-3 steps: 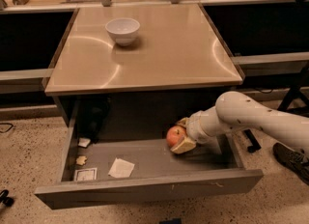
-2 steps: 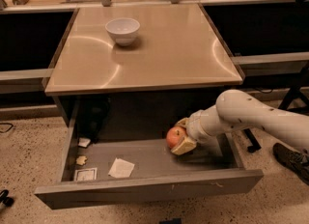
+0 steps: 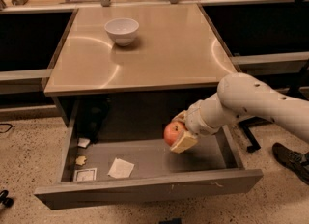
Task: Pick apple from top drawer and place on counter
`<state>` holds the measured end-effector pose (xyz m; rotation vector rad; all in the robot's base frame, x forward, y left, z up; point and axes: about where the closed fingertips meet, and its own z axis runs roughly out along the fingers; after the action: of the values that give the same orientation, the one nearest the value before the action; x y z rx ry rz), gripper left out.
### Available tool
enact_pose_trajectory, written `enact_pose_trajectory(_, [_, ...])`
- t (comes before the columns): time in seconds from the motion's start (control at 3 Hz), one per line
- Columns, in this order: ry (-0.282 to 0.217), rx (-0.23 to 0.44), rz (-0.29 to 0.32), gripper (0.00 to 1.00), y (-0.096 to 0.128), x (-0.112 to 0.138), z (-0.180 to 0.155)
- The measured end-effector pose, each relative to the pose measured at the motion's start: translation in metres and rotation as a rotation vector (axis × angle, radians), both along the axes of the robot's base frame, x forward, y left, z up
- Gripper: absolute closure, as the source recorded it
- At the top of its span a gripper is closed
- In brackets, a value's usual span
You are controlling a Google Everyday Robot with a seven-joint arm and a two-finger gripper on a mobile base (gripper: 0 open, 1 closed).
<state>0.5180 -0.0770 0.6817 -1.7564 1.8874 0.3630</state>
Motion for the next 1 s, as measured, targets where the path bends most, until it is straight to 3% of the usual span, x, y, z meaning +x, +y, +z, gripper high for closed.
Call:
enact_pose_trajectory(0.33, [-0.029, -0.028, 0.003, 1.0, 0.007, -0.003, 0.052])
enact_pose_trajectory(0.67, [-0.11, -0.032, 0.004, 1.0, 0.02, 0.013, 0.11])
enact_pose_trajectory(1.0, [-0.232, -0.007, 0.004, 1.0, 0.032, 0.043, 0.165])
